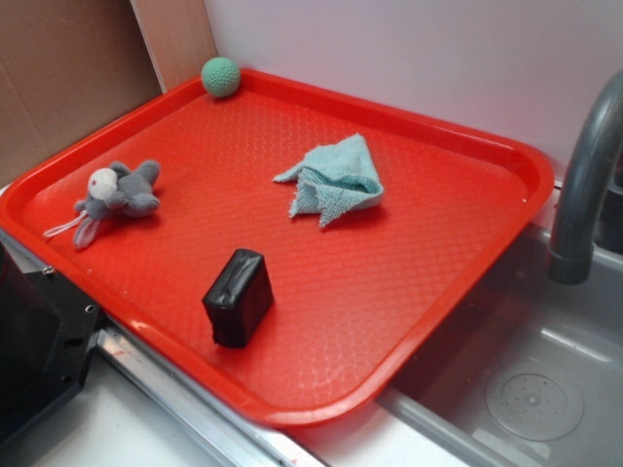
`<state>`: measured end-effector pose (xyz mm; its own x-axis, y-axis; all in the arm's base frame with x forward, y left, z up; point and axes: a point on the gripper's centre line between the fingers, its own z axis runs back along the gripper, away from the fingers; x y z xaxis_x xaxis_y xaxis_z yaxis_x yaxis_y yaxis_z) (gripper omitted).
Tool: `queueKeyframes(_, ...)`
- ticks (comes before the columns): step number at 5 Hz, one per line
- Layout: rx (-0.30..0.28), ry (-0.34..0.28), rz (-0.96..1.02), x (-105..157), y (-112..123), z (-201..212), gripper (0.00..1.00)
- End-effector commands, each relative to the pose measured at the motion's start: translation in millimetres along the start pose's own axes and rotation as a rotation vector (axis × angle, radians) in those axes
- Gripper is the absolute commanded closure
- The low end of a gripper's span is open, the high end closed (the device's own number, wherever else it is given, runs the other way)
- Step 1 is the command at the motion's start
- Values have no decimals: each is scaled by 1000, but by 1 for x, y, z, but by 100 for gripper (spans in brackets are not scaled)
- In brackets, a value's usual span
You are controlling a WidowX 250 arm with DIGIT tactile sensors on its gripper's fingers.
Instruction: Grab the black box.
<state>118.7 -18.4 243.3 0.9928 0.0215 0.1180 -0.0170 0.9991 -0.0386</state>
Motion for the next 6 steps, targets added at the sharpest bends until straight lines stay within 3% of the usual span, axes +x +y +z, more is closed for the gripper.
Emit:
queueKeyframes(1, 0, 0, 0, 0, 0, 0, 0)
queueKeyframes(2, 24, 5, 126, 18, -36, -44, 0)
queueKeyframes(3, 57, -11, 235, 20, -70, -86, 0)
queueKeyframes(4, 58, -1, 298, 20, -88, -122, 0)
queueKeyframes(5, 74, 78, 286, 5, -97, -152, 0)
queueKeyframes(6, 48, 121, 286, 0, -94, -172, 0)
